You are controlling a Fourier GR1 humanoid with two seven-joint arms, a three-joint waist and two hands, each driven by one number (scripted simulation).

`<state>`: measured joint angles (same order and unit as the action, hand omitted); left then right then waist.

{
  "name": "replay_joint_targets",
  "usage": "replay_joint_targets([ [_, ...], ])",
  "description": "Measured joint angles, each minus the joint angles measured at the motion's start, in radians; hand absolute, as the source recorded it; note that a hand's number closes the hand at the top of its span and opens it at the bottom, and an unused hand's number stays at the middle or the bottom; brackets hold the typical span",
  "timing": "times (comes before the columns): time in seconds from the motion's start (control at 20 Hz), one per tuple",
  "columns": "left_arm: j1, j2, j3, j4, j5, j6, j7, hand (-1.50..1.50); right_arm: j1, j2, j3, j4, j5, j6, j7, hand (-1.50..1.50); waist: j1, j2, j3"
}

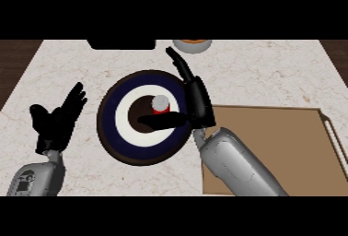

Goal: Pick the can from the tray and place it in the plate

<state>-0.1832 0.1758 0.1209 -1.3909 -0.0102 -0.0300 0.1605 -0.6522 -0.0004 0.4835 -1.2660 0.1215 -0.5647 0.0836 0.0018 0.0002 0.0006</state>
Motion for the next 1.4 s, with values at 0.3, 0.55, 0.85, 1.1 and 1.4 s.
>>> replay_joint_targets([
  [0.3,0.022,-0.002,-0.003,-0.018,-0.006,0.003,0.0,0.0,0.073,0.0,-0.062,-0.078,-0.2,0.128,0.017,-1.5,0.002,0.0,0.0],
  [0.55,0.027,0.001,0.004,-0.017,0.0,-0.009,-0.007,0.0,0.144,-0.024,-0.133,-0.102,-0.246,0.252,-0.049,-1.5,0.0,0.0,0.0],
  [0.85,0.018,-0.013,-0.005,-0.038,-0.008,0.003,0.023,0.0,0.199,-0.04,-0.216,-0.05,-0.25,0.361,-0.165,-1.5,0.0,0.0,0.0],
  [1.1,0.0,-0.007,0.008,-0.009,-0.004,-0.007,0.011,0.0,0.205,-0.048,-0.286,-0.003,-0.236,0.419,-0.214,-1.5,0.0,0.0,-0.001],
  [1.4,-0.012,-0.008,0.012,0.007,-0.01,-0.004,0.008,0.0,0.231,-0.076,-0.336,0.019,-0.209,0.473,-0.232,-1.5,-0.001,0.0,0.0],
])
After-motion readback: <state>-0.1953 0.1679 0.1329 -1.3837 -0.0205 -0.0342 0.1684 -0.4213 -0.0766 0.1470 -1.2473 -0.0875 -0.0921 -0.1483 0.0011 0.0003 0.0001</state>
